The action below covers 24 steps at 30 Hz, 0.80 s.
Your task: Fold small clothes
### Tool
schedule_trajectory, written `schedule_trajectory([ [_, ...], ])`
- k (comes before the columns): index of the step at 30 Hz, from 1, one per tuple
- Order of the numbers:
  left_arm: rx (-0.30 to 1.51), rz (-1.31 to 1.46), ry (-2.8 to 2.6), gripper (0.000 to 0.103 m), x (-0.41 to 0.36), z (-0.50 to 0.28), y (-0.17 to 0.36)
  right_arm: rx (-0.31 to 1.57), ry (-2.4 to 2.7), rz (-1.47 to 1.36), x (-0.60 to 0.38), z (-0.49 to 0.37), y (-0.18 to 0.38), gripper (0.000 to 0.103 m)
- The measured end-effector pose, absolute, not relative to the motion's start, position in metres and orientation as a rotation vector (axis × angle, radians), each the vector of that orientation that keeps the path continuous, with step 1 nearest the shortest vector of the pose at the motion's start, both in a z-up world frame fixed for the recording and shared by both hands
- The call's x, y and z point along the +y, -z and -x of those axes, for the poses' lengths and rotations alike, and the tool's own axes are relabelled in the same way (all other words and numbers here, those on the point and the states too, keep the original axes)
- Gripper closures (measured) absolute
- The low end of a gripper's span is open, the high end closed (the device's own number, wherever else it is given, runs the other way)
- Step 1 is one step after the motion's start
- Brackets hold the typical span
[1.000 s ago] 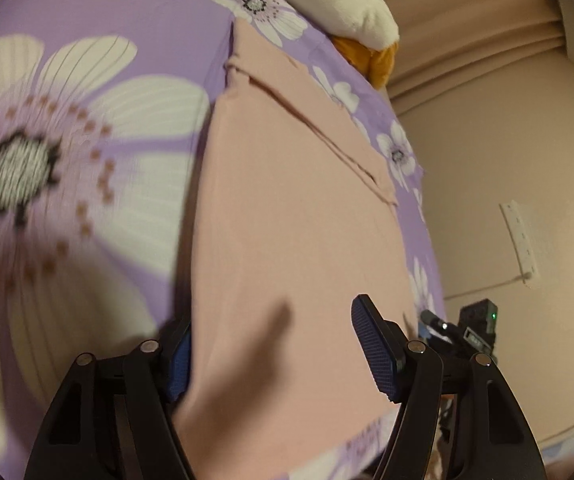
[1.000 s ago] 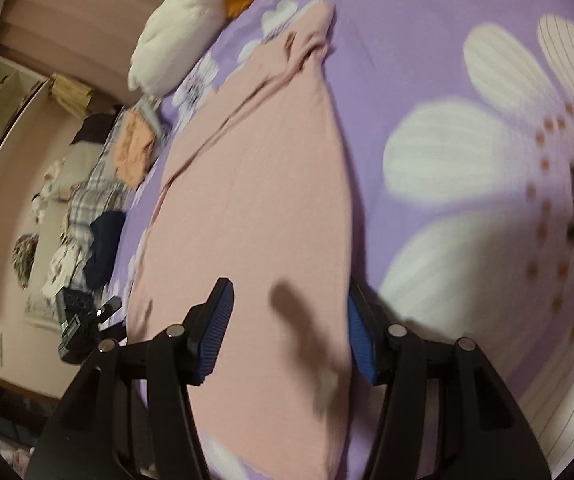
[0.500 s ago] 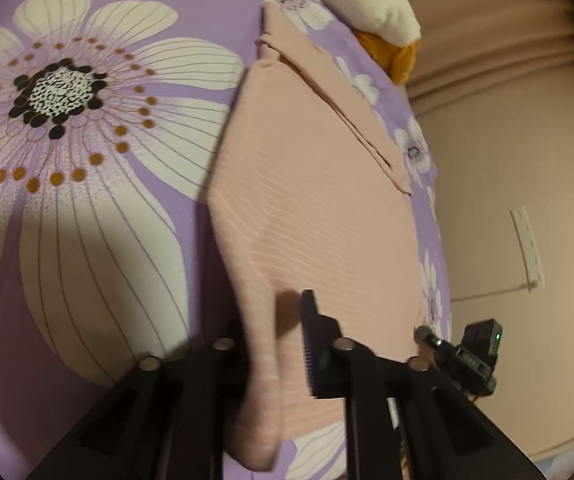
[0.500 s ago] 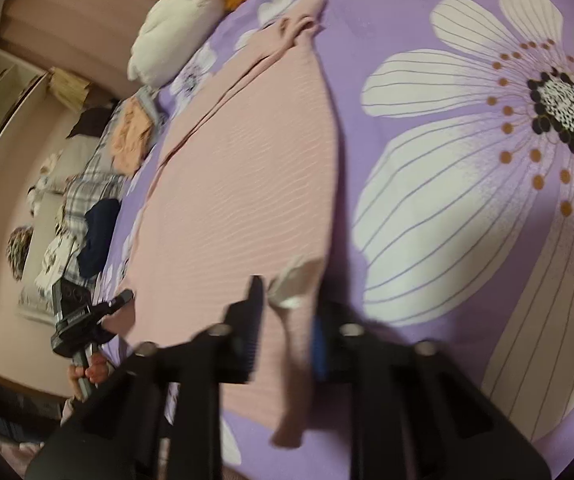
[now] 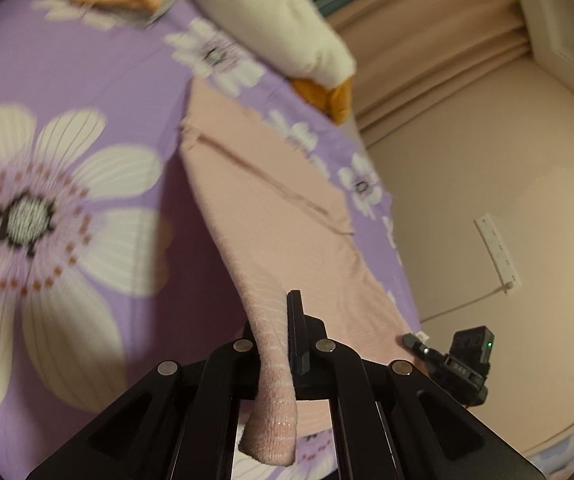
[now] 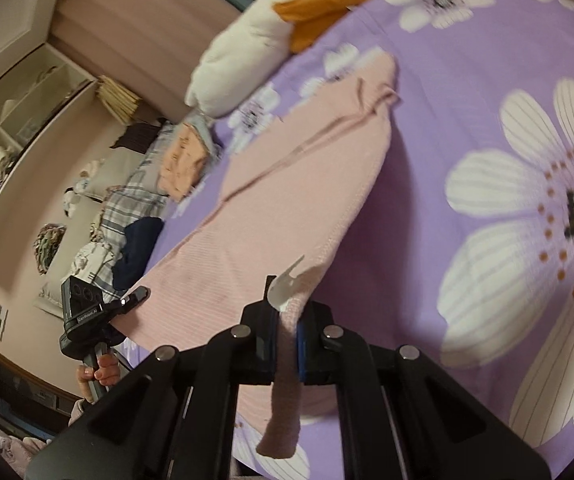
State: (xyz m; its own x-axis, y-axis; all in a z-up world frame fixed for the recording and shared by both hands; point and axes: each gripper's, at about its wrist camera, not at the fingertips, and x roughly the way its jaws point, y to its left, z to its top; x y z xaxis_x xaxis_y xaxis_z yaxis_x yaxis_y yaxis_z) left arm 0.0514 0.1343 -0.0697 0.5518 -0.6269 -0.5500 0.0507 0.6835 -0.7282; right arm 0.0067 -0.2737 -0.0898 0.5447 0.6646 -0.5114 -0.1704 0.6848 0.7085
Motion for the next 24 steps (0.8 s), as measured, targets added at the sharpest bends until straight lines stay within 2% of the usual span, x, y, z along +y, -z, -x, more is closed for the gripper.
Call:
schedule_trajectory([
  [24, 0.753, 0.626, 0.598, 0.103, 0.116, -0.029, 0.024, 0.747, -0.617, -0.61, -0.275, 0.019, 0.049, 0.096],
])
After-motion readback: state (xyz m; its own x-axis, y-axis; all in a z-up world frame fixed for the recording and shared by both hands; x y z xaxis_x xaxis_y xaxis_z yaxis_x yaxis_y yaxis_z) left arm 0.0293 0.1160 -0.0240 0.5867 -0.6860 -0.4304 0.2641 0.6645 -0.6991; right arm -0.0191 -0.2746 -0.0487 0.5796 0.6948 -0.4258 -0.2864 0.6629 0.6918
